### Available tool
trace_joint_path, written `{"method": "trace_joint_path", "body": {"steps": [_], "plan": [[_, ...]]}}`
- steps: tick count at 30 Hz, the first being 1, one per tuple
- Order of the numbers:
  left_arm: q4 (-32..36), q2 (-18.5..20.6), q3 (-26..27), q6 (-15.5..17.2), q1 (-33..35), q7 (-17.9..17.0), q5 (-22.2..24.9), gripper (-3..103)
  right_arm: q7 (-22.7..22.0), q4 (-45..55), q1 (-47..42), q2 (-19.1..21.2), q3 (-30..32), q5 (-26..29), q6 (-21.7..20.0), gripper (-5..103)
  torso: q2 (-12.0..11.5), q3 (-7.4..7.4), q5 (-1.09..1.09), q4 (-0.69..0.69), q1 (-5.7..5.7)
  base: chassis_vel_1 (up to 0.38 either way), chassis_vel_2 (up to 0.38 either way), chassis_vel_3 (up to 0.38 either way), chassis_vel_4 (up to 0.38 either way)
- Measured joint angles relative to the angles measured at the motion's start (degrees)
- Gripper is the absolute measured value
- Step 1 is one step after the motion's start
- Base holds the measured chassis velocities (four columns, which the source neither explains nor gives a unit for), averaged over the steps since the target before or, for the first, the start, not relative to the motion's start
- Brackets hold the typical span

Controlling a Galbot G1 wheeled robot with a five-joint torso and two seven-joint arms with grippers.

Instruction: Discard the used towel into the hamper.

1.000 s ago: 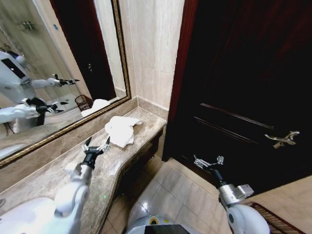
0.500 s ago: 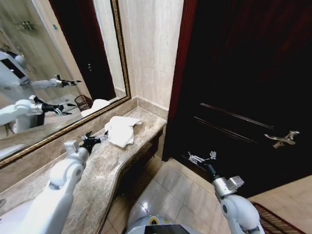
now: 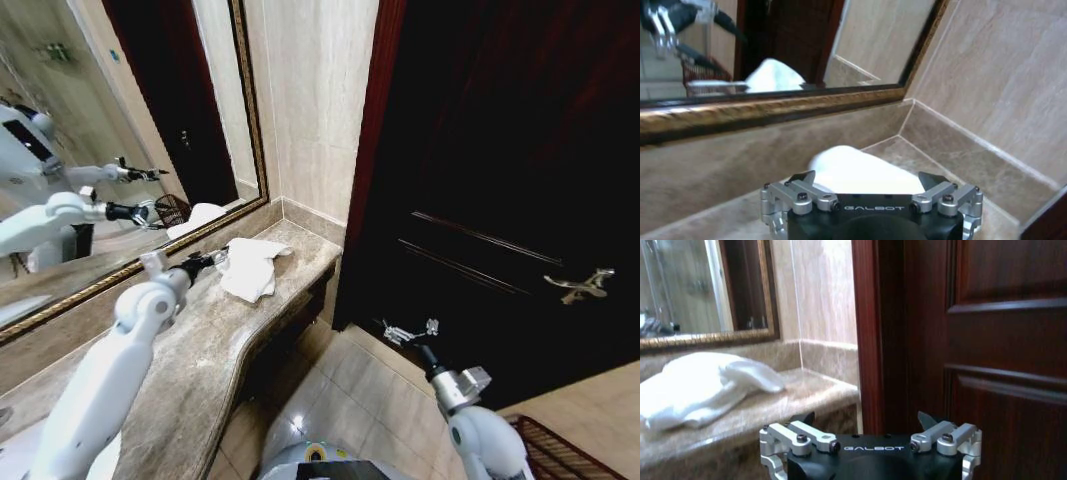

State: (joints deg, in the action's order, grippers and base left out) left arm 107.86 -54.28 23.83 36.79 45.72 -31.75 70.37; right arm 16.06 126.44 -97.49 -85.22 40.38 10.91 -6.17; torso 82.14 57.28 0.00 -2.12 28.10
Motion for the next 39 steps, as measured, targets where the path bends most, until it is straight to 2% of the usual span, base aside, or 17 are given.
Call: {"method": "trace_joint_path", "body": {"steps": [3, 4, 6, 10, 13, 14, 18, 22, 23, 26, 27, 33, 36, 37, 39], "plan": [[-0.41, -3.36, -2.07, 0.98, -2.56, -5.87, 1.79, 100, -1.96, 1.33, 1.08, 0.62, -1.94, -0.94, -3.9, 100, 0.0, 0.0, 0.0, 0.0, 0.0, 0.0, 0.0, 0.0, 0.0], [-0.41, -3.36, -2.07, 0.98, -2.56, -5.87, 1.79, 100, -1.96, 1.33, 1.08, 0.62, -1.94, -0.94, -3.9, 100, 0.0, 0.0, 0.0, 0.0, 0.0, 0.0, 0.0, 0.0, 0.0], [-1.35, -6.23, -2.98, 1.43, -3.36, -10.45, 2.2, 100, -4.99, 1.56, 2.89, 0.85, -4.07, -1.56, -5.61, 100, 0.0, 0.0, 0.0, -0.02, 0.0, 0.0, 0.0, 0.0, 0.0], [-3.12, -8.57, -3.49, 1.29, -4.19, -13.93, 1.73, 100, -7.51, 1.54, 3.96, 0.84, -6.18, -2.03, -6.73, 100, 0.0, 0.0, -0.01, -0.03, 0.0, 0.0, 0.0, 0.0, 0.0], [-5.28, -9.41, -3.92, 0.92, -5.84, -14.71, 0.83, 100, -7.85, 1.55, 3.88, 1.07, -7.01, -2.18, -7.03, 100, 0.0, 0.0, 0.01, -0.03, 0.0, 0.0, 0.0, 0.0, 0.0], [-7.96, -10.11, -4.59, 0.58, -8.05, -15.36, 0.7, 100, -7.95, 1.57, 3.63, 1.6, -7.63, -2.19, -7.19, 100, 0.0, 0.0, 0.0, -0.02, 0.0, 0.0, 0.0, 0.0, 0.0], [-11.97, -10.97, -5.91, 0.15, -11.27, -15.81, 1.87, 100, -8.0, 1.46, 3.4, 2.44, -8.04, -2.11, -7.24, 100, 0.0, 0.0, 0.01, -0.02, 0.0, 0.0, 0.0, 0.0, 0.0], [-19.06, -14.09, -8.38, -0.53, -16.81, -17.3, 2.08, 100, -8.0, 0.63, 3.33, 4.05, -7.88, -1.01, -7.23, 100, 0.0, 0.0, 0.0, -0.01, 0.0, 0.0, 0.0, 0.0, 0.0], [-19.06, -14.09, -8.38, -0.53, -16.81, -17.3, 2.08, 100, -8.0, 0.63, 3.33, 4.05, -7.88, -1.01, -7.23, 100, 0.0, 0.0, 0.0, -0.01, 0.0, 0.0, 0.0, 0.0, 0.0], [-22.32, -16.31, -9.3, -0.53, -19.97, -19.42, 2.57, 100, -7.93, -0.09, 3.84, 4.84, -7.32, -0.08, -7.11, 100, 0.0, 0.0, 0.0, -0.01, 0.0, 0.0, 0.0, 0.0, 0.0], [-23.59, -17.38, -9.59, -0.5, -21.2, -21.13, 3.48, 100, -7.9, -0.35, 3.98, 4.93, -7.02, 0.32, -6.99, 100, 0.0, 0.0, 0.01, -0.01, 0.0, 0.0, 0.0, 0.0, 0.0], [-25.9, -19.72, -10.63, -0.32, -22.25, -25.29, 5.04, 100, -7.64, -0.59, 3.92, 5.45, -6.06, 1.8, -6.79, 100, 0.0, 0.0, -0.01, -0.01, 0.0, 0.0, 0.0, 0.0, 0.0], [-25.65, -19.77, -10.77, -0.23, -21.92, -26.95, 5.99, 100, -7.62, -0.67, 4.11, 5.78, -5.91, 2.16, -6.79, 100, 0.01, 0.0, 0.01, -0.01, 0.0, 0.0, 0.0, 0.0, 0.0], [-25.18, -19.64, -10.84, -0.15, -21.57, -28.17, 7.08, 103, -7.61, -0.68, 4.34, 6.03, -5.82, 2.5, -6.82, 100, 0.01, 0.0, 0.0, -0.02, 0.0, 0.0, 0.0, 0.0, 0.0], [-24.43, -19.14, -10.94, -0.11, -20.92, -28.89, 8.09, 101, -7.54, -0.69, 4.58, 6.13, -5.8, 2.93, -6.9, 100, 0.01, -0.01, 0.01, -0.02, 0.0, 0.0, 0.0, 0.0, 0.0]]}}
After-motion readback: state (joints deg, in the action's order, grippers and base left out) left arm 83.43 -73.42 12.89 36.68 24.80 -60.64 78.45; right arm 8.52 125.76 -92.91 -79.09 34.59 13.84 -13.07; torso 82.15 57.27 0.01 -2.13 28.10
